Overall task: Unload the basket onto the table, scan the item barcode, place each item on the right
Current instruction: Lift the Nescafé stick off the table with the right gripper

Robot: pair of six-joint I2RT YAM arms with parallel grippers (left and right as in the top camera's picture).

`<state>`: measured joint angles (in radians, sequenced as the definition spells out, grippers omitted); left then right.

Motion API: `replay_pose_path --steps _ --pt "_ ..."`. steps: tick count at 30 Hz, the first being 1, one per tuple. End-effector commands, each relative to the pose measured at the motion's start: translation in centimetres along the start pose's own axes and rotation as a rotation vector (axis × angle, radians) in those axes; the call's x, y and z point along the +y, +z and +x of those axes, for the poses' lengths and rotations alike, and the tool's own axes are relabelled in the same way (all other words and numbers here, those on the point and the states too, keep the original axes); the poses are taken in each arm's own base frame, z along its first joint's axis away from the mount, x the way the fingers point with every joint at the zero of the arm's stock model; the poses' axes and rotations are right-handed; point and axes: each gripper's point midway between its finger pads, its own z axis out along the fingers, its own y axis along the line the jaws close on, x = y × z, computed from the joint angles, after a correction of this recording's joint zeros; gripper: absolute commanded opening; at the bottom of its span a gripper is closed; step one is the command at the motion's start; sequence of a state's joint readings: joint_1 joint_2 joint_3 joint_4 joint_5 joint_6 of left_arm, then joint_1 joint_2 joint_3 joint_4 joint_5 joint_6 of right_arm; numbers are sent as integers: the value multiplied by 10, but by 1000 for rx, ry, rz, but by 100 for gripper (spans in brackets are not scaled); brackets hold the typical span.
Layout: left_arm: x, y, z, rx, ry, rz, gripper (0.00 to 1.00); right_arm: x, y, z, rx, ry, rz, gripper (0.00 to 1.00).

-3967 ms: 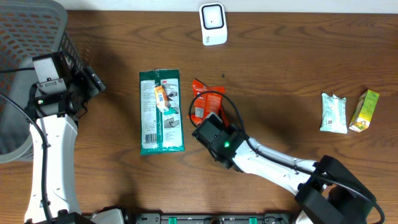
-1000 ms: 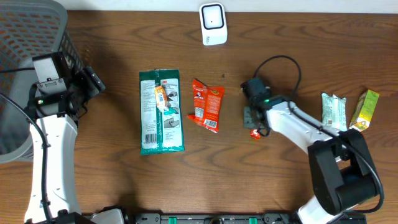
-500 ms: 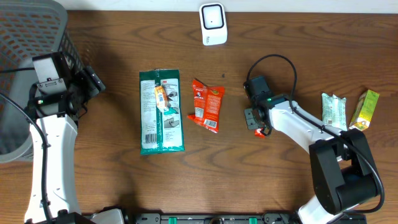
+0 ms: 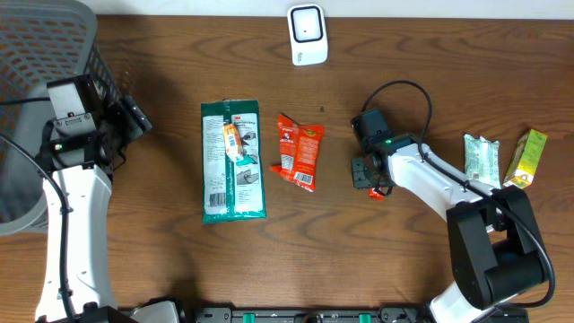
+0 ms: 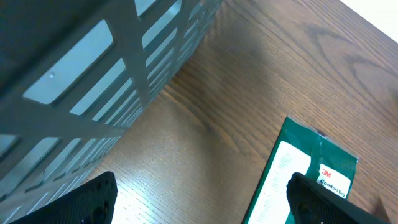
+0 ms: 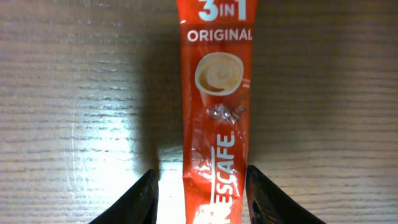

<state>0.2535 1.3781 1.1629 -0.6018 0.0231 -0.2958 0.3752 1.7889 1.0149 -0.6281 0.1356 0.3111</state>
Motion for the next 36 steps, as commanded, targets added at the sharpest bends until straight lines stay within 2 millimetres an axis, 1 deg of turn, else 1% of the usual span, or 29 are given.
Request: replay_pose_path --steps 1,5,9,13,15,16,18,21,24,28,30,32,36 --pt "2 -8 -10 -35 -13 -6 88 -7 3 5 4 26 32 39" --pt "2 -8 -10 -35 -13 -6 88 -9 6 11 18 24 37 38" --pt "2 -8 -10 -35 -13 -6 88 -11 11 21 36 21 42 34" --pt "2 -8 -10 -35 -13 -6 88 -11 13 23 37 10 42 20" --pt "2 -8 -10 -35 -13 -6 88 -11 11 21 33 -9 40 8" --pt "2 -8 -10 -35 -13 -6 88 -10 10 20 33 -19 39 4" --pt "2 -8 -10 -35 -13 -6 88 -10 6 15 22 -35 36 1" --pt "2 -8 -10 -35 -13 -6 88 -8 -4 7 5 -36 30 1" --pt "2 -8 -10 -35 -13 -6 88 -3 -15 3 -4 -34 -4 1" --pt "2 -8 -10 -35 -13 -6 88 0 -27 -4 -37 -31 -30 1" --pt "2 -8 -10 -35 -13 -6 88 3 -37 -7 -34 -52 -55 1" --pt "2 -8 -10 -35 -13 -6 88 6 -51 -13 -25 -57 -78 1" --pt "2 -8 -10 -35 -13 -6 88 13 -91 -34 -32 -68 -125 1"
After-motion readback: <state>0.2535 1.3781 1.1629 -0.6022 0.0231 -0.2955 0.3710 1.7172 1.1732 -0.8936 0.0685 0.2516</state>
